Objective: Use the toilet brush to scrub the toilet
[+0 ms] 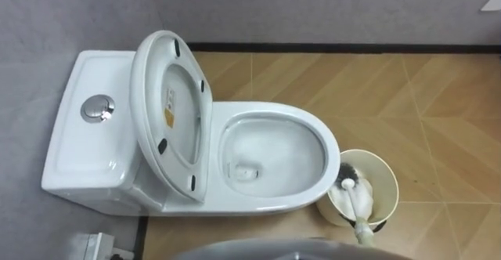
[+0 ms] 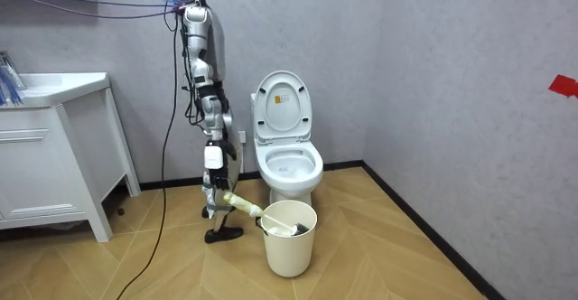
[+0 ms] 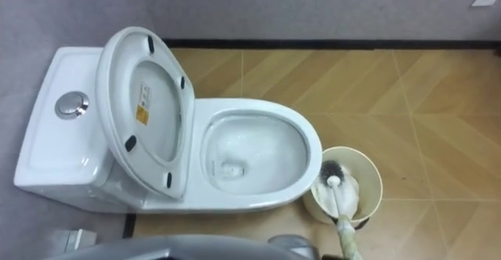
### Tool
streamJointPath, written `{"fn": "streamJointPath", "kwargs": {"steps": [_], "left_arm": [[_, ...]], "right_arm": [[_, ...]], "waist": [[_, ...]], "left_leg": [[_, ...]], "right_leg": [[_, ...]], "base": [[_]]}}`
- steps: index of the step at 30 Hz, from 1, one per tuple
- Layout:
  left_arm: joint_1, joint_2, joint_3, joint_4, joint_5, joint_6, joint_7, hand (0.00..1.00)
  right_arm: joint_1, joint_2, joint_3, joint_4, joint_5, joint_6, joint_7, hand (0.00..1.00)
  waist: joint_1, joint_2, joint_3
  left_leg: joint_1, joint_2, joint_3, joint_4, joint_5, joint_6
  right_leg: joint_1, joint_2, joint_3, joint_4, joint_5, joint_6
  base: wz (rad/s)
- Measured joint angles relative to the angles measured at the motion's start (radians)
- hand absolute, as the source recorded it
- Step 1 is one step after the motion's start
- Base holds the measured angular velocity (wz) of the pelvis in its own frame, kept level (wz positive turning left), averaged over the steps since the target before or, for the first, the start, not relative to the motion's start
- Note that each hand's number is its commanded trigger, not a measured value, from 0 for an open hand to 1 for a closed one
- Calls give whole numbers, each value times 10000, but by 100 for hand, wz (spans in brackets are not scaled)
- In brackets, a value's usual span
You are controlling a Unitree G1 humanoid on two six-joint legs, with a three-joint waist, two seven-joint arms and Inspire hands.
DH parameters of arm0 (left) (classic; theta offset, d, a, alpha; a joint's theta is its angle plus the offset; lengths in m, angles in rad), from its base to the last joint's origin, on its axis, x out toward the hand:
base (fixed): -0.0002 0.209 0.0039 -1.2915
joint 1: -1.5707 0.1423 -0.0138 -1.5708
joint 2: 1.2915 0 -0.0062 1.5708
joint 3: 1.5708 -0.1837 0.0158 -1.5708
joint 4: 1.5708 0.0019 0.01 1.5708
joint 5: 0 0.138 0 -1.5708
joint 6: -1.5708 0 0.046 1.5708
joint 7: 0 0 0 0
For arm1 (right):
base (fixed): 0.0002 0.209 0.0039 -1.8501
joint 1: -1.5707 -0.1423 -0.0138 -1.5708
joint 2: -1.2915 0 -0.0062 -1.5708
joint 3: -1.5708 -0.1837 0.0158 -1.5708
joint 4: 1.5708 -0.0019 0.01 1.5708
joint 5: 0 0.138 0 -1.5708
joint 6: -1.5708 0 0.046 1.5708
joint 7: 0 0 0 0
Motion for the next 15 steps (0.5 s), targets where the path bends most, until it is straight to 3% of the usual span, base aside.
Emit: {"fn": "streamJointPath", "kwargs": {"steps": [5, 6, 10, 15], "left_arm": [[-342, 103, -1, 27, 1, -405, 87, 0], [-475, 97, -3, 87, -1, -479, 149, 0], [-899, 98, -253, 218, -111, -531, 382, 0], [-1608, 102, -812, 365, -531, -973, 875, 0]], "right_arm": [[-433, -49, -11, 42, 205, -319, -79, 0], [-623, -101, 7, 120, 181, -386, -125, 0], [-1068, -229, 456, 246, 158, -554, -312, 0], [-1731, -268, 1276, 593, 94, -773, -545, 0]], "waist": [[-25, 22, 3], [37, 34, 64], [251, 105, 114], [444, 252, 179]], "left_leg": [[-1119, -48, -437, 622, -21, 31], [-1349, -55, -505, 746, -20, 33], [-2187, -69, -577, 1148, -23, 40], [-3307, -126, -676, 1619, 21, 116]], "right_leg": [[-783, -110, -474, 294, -5, -4], [-951, -127, -551, 348, -1, -5], [-1707, -174, -659, 691, -1, -2], [-2779, -315, -888, 1330, -28, -18]], "base": [[30], [16], [10], [13]]}}
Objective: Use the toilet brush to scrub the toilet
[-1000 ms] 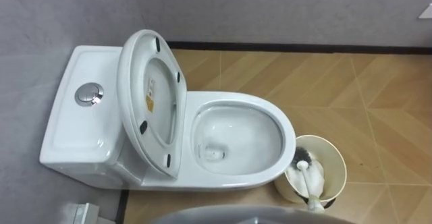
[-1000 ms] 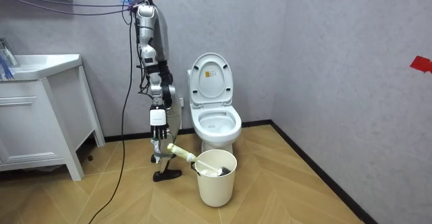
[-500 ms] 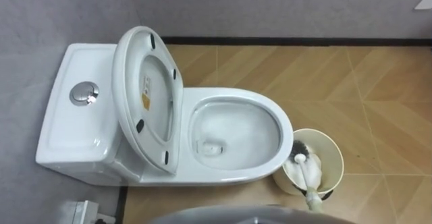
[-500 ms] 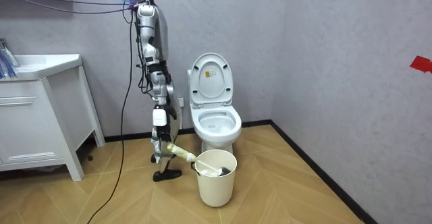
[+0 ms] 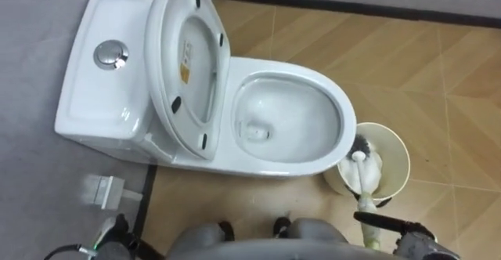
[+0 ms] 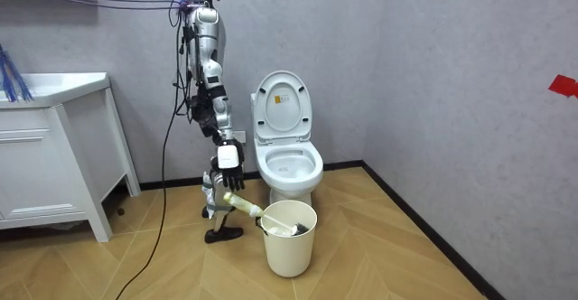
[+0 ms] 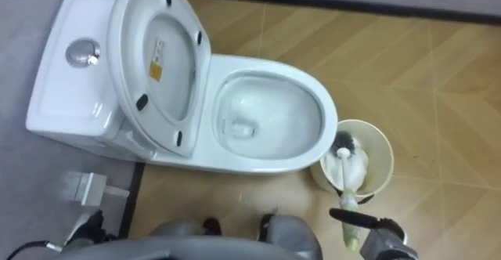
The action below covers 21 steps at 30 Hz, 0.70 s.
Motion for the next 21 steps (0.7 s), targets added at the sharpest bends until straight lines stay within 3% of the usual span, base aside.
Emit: {"fn": "streamJointPath", "kwargs": {"steps": [6, 13, 18, 21], "left_arm": [[-675, -2, -360, 16, -885, -349, 375, 0], [-1042, -61, -836, -4, -1559, -611, 652, 0], [-1638, -58, -1399, -78, -1569, -785, 1127, 0], [-1863, 27, -1801, -473, -1899, -840, 1442, 0]], "right_arm": [[-576, -33, 523, 196, 17, -305, -13, 0], [-803, -122, 891, 438, 24, -316, -61, 0], [-1214, -563, 1298, 440, 22, -416, -344, 0], [-1473, -730, 1394, 436, 58, -436, -518, 0]], "waist": [[106, 36, 24], [117, 185, 56], [330, 244, 159], [348, 192, 225]], "left_leg": [[-819, -25, 3, 256, 76, 43], [-1996, -19, -11, 763, 83, 56], [-3473, -82, -24, 1829, 64, 73], [-4469, -181, -84, 2781, -213, 119]], "right_leg": [[-823, -69, -42, 328, 5, -5], [-1928, -172, -270, 829, 39, -21], [-3512, -376, -415, 2099, -27, -56], [-4460, -530, -425, 3025, -463, -161]], "base": [[1], [1], [-1], [20]]}}
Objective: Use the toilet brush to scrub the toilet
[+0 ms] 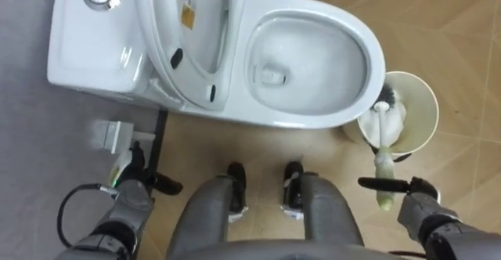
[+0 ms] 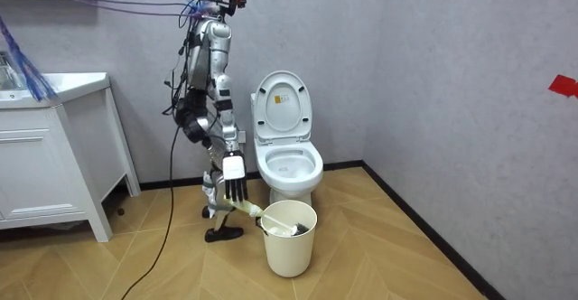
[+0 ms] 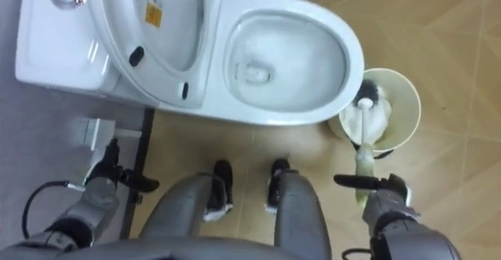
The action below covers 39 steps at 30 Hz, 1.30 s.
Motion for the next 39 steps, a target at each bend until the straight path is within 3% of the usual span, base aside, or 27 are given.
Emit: {"fn": "streamJointPath", "kwargs": {"steps": [3, 9, 17, 24, 39], "left_arm": [[-34, 17, -192, -567, -11, -68, 129, 0], [-204, 102, -911, -1348, -32, -72, 328, 0], [-299, 174, -1392, -1940, -36, -99, 338, 0], [-549, 234, -1557, -1958, -94, -99, 583, 0], [-69, 655, -1933, -3215, -445, -90, 548, 0]], "right_arm": [[-273, -280, 241, 64, 15, 28, 6, 0], [-916, -743, 375, 78, 48, 20, -93, 0], [-1401, -1056, 425, 118, 118, -6, -89, 0], [-1418, -1487, 728, 45, 96, -5, -108, 0], [-1347, -1493, 1902, -180, 233, 4, 119, 0]], "waist": [[55, -7, 44], [168, 109, 78], [403, 214, 75], [539, 227, 77], [584, 317, 63]], "left_leg": [[-1058, 26, -22, 999, -284, 10], [-2573, -8, -86, 2037, -282, 11], [-3491, -29, 17, 2478, -227, 41], [-4052, -170, 86, 2750, -255, 52], [-4859, -134, -28, 4019, -921, -9]], "right_leg": [[-1022, -55, 45, 1015, -282, -12], [-2469, -228, -26, 1999, -240, 3], [-3483, -277, 164, 2597, -253, 23], [-4107, -526, 123, 3106, -424, -193], [-4819, -504, 111, 4228, -1059, -277]], "base": [[6], [1], [3], [8], [0]]}}
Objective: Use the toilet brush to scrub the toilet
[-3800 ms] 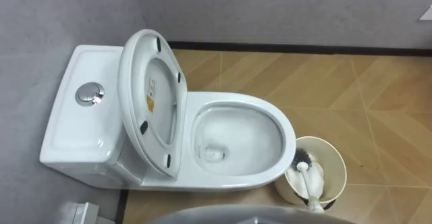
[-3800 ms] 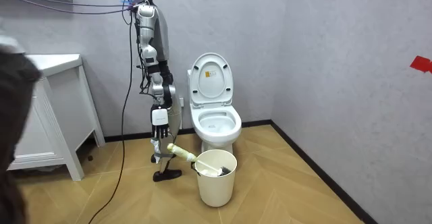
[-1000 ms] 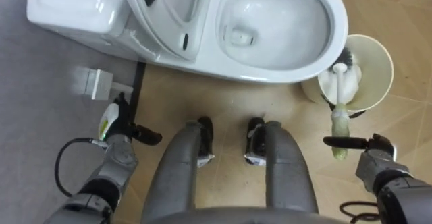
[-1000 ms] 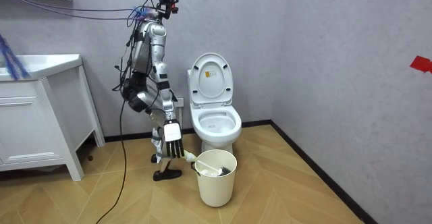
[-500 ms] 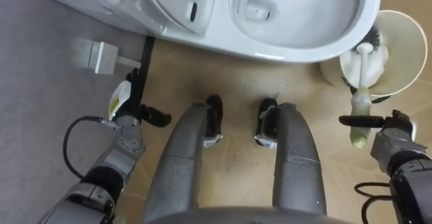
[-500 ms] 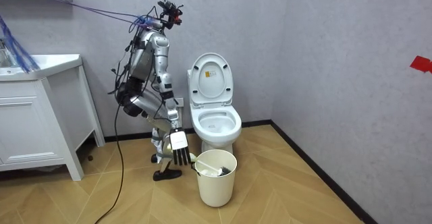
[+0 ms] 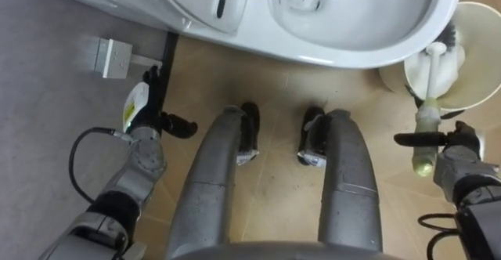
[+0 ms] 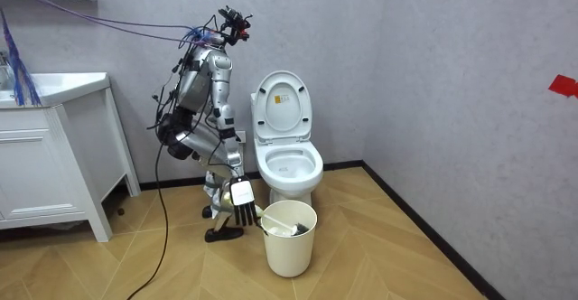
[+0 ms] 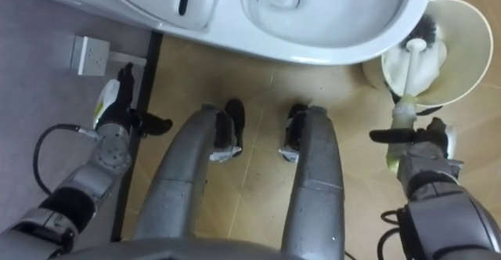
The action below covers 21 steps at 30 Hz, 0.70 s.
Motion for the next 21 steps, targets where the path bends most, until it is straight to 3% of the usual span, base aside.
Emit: {"fn": "streamJointPath", "kwargs": {"steps": [2, 3, 4, 5, 21], "left_arm": [[153, 3, -11, -194, -3, 2, 0, 0], [217, 3, -13, -257, 4, 3, 1, 0], [232, 3, -14, -256, -2, 5, 0, 0], [247, 3, -14, -250, -3, 8, 0, 0], [546, 87, -33, -319, -1178, 16, 39, 0]], "right_arm": [[4, 4, 24, -1, 165, 1, 43, 0], [5, 4, 46, 4, 218, 3, 79, 31], [7, 5, 56, 18, 253, 6, 112, 80], [14, 4, 61, 38, 398, 8, 183, 100], [180, 24, 234, 84, 2985, 37, 618, 100]], "waist": [[5, 28, -3], [11, 52, 3], [12, 60, 2], [22, 85, 4], [286, 145, 1]], "left_leg": [[-60, 0, 4, 133, -70, 12], [-89, 0, 7, 180, -84, 24], [-99, -3, 9, 201, -90, 28], [-118, -4, 8, 263, -108, 35], [-231, -6, 63, 426, -186, -26]], "right_leg": [[-56, -3, 15, 125, -55, 14], [-79, -10, 19, 168, -67, 19], [-87, -14, 23, 190, -76, 23], [-95, -18, 25, 245, -104, 31], [-255, -53, 57, 456, -178, 10]], "base": [[0], [0], [0], [0], [0]]}}
